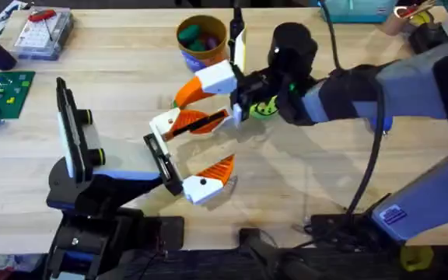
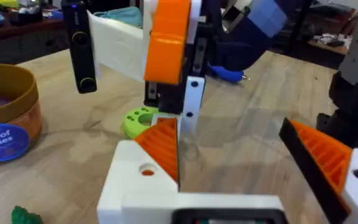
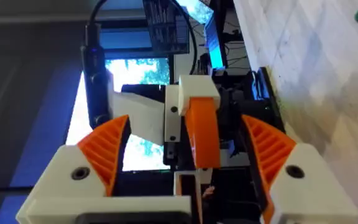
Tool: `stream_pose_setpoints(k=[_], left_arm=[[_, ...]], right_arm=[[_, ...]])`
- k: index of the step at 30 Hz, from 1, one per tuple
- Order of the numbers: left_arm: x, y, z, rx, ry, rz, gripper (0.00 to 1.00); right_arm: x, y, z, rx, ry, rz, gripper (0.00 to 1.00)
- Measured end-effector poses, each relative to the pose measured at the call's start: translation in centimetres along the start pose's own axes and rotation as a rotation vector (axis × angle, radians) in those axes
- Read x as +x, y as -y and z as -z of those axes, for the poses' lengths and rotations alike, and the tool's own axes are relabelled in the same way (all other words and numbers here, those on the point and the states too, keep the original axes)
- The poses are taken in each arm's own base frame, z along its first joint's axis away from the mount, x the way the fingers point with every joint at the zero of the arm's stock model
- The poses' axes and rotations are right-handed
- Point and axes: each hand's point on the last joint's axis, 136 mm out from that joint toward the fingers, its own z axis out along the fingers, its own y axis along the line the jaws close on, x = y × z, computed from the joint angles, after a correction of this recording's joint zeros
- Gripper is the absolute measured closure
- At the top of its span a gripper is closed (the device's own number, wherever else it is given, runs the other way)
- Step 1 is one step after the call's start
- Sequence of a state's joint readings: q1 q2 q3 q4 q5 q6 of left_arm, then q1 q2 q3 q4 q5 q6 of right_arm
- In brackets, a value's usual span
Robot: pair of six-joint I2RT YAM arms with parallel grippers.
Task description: Pick up the gripper from the table and insert it into the empty holder that is missing its gripper. Then pick up a screw, insert it into the mounting hole, and use the screwdriver to tighten it. Finally, clean up the table by picking up the vegetable and placing it into the bucket.
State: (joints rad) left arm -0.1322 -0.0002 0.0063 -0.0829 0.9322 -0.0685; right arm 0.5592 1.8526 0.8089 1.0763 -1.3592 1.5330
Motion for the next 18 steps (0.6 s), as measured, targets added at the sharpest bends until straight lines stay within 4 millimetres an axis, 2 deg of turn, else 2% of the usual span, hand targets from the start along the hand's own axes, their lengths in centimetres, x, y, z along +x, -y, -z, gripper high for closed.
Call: stream_pose_setpoints(k=[18], left_arm=[[0.0, 0.0, 0.0, 0.000, 0.000, 0.000, 0.011]], right_arm=[[-1.8, -0.2, 5.9, -0.005, 0.073, 0.066, 0.006]])
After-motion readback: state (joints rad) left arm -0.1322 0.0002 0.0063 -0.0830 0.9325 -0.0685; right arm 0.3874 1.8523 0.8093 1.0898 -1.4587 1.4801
